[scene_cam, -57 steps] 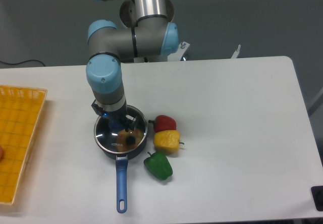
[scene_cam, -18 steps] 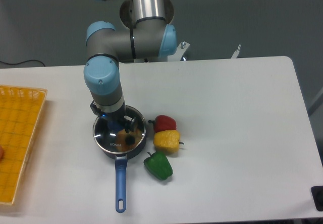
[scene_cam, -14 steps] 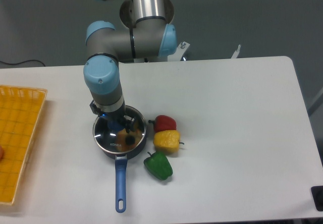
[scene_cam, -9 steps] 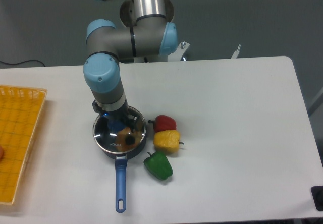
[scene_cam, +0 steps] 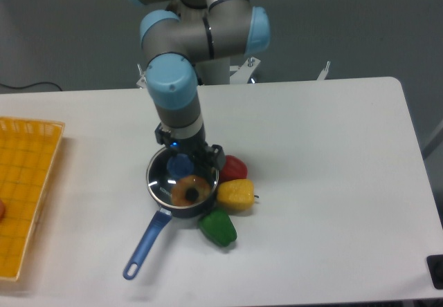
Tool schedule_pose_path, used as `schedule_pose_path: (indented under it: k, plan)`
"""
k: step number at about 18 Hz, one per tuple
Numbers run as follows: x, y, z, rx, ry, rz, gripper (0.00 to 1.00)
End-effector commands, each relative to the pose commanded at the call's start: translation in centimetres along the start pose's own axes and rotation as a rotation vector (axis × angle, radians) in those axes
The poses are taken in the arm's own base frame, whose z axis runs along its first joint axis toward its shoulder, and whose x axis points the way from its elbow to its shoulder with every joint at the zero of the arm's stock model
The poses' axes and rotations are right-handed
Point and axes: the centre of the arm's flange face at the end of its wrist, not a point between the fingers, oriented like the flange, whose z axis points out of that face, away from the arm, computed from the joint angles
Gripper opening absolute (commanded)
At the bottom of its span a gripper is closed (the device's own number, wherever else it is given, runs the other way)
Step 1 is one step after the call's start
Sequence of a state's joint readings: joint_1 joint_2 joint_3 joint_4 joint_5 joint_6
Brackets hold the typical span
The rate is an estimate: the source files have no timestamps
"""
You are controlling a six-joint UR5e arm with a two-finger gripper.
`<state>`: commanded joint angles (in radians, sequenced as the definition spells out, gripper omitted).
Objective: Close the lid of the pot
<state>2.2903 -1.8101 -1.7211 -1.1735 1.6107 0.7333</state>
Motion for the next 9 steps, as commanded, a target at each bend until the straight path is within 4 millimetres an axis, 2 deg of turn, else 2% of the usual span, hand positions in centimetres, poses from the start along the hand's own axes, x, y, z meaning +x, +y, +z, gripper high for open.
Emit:
schedule_pose_path:
  k: [9]
  plan:
    - [1.04,0.08,-0.9,0.009,0.002,0.014,1.0]
